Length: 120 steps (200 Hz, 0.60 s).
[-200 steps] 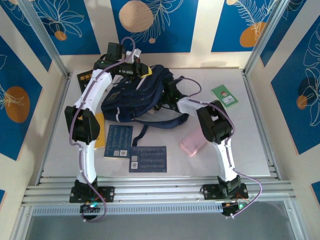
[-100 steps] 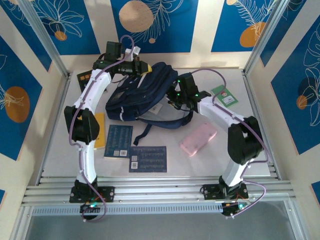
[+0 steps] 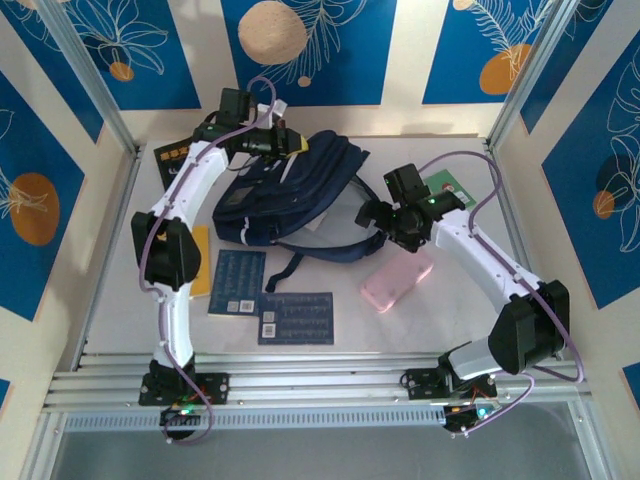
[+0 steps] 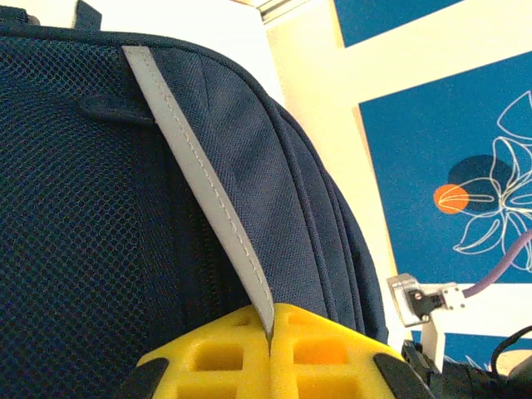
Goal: Pack books, pencil case, and school supplies into a backpack
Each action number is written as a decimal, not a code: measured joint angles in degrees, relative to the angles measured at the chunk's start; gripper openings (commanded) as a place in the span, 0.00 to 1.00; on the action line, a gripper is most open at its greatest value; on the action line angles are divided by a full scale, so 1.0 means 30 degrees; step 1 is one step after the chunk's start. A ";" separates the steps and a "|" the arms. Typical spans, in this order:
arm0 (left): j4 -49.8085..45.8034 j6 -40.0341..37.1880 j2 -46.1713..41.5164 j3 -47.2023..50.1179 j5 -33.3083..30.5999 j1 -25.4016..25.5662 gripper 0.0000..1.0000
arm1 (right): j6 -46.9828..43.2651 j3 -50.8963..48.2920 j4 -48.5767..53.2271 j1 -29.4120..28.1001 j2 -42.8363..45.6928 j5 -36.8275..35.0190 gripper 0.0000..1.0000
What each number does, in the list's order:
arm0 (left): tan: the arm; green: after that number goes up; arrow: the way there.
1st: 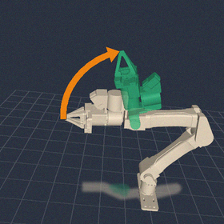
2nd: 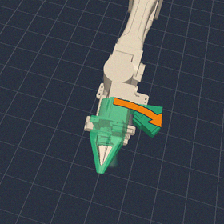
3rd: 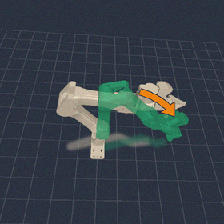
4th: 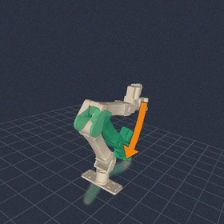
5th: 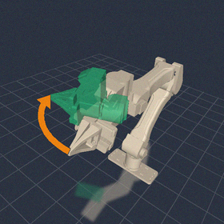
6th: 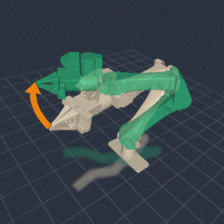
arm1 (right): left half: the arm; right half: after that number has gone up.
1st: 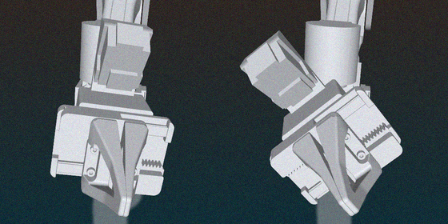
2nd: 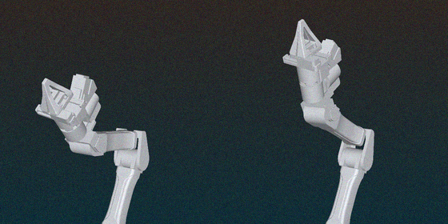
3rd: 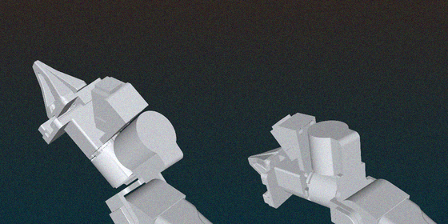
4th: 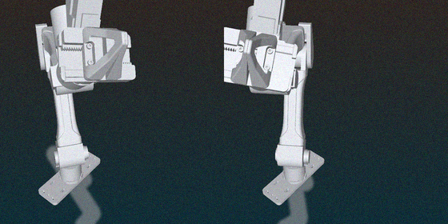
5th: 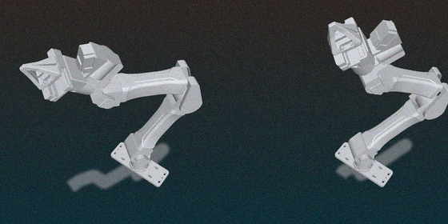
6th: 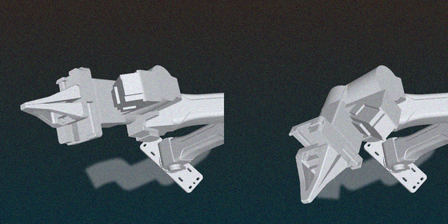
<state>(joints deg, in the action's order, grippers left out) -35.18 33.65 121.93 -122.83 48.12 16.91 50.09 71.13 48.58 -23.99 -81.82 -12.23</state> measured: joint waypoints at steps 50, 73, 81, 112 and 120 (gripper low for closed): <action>-0.0306 -0.0780 0.0240 0.0036 -0.1202 0.1319 0.05 | 0.4182 -0.2259 0.2477 0.0007 -0.0036 0.0211 1.00; -0.0299 -0.0903 0.0882 0.0109 -0.1501 0.2149 0.05 | 0.5938 -0.3453 0.2747 0.0058 -0.0248 0.0299 0.99; -0.0277 -0.0918 0.1129 0.0255 -0.1588 0.2433 0.05 | 0.6382 -0.3694 0.2674 0.0131 -0.0430 0.0379 1.00; -0.0262 -0.1115 0.1596 0.1282 -0.1807 0.3177 0.03 | 0.7402 -0.4080 0.2171 0.0474 -0.1137 0.0699 1.00; -0.0168 -0.1180 0.1596 0.1639 -0.1807 0.3264 0.03 | 0.7599 -0.4095 0.1967 0.0583 -0.1311 0.0721 1.00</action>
<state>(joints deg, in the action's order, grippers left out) -35.68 30.11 126.72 -117.91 42.70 26.70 72.88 58.85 54.48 -22.24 -85.76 -10.07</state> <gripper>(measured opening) 0.046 0.995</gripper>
